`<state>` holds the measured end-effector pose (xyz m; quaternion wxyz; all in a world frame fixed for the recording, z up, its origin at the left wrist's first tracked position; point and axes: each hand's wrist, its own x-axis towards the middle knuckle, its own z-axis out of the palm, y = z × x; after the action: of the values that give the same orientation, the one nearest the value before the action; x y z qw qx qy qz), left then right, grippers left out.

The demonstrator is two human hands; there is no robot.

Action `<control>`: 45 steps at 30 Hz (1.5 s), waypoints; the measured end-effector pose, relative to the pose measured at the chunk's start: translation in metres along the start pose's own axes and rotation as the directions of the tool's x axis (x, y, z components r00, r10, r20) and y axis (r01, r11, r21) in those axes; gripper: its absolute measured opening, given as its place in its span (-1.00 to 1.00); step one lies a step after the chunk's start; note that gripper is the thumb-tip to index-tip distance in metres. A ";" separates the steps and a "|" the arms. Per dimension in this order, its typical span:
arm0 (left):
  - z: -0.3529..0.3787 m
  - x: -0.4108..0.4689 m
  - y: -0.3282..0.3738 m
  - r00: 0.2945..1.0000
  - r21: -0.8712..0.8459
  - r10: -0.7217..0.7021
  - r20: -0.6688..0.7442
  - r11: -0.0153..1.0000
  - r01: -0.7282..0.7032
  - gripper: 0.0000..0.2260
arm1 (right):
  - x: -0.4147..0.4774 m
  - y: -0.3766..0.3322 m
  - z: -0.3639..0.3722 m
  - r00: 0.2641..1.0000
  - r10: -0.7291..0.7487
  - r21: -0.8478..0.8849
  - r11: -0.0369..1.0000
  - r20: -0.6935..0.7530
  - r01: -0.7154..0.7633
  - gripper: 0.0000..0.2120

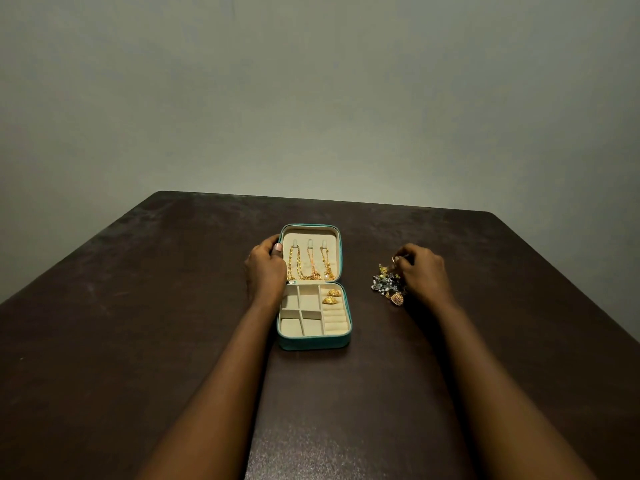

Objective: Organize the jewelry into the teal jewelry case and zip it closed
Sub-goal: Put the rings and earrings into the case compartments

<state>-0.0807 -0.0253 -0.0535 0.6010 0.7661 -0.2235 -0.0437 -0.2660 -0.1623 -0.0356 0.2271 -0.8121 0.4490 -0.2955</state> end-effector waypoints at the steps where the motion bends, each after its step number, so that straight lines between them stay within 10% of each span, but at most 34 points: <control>1: 0.000 0.000 0.000 1.000 0.002 -0.004 0.001 1.000 0.004 -0.73 | 0.000 0.000 0.000 1.000 0.007 0.022 1.000 0.004 -0.007 -0.84; 12: -0.001 0.000 0.000 1.000 0.006 0.002 -0.006 1.000 -0.002 -0.74 | -0.013 -0.026 -0.011 0.996 0.064 0.432 0.898 0.064 -0.086 -0.86; 24: -0.002 -0.001 0.001 1.000 0.013 -0.011 -0.002 1.000 0.011 -0.74 | -0.039 -0.061 -0.008 0.874 -0.147 0.357 0.934 0.463 -0.032 -0.70; 45: -0.004 0.000 0.003 0.999 -0.033 -0.045 -0.016 0.998 0.044 -0.74 | -0.041 -0.062 -0.011 0.812 -0.221 0.508 0.855 0.541 -0.105 -0.74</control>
<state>-0.0804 -0.0218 -0.0500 0.6142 0.7613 -0.2005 -0.0544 -0.2537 -0.0978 0.0002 0.5524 -0.7854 0.2359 -0.1494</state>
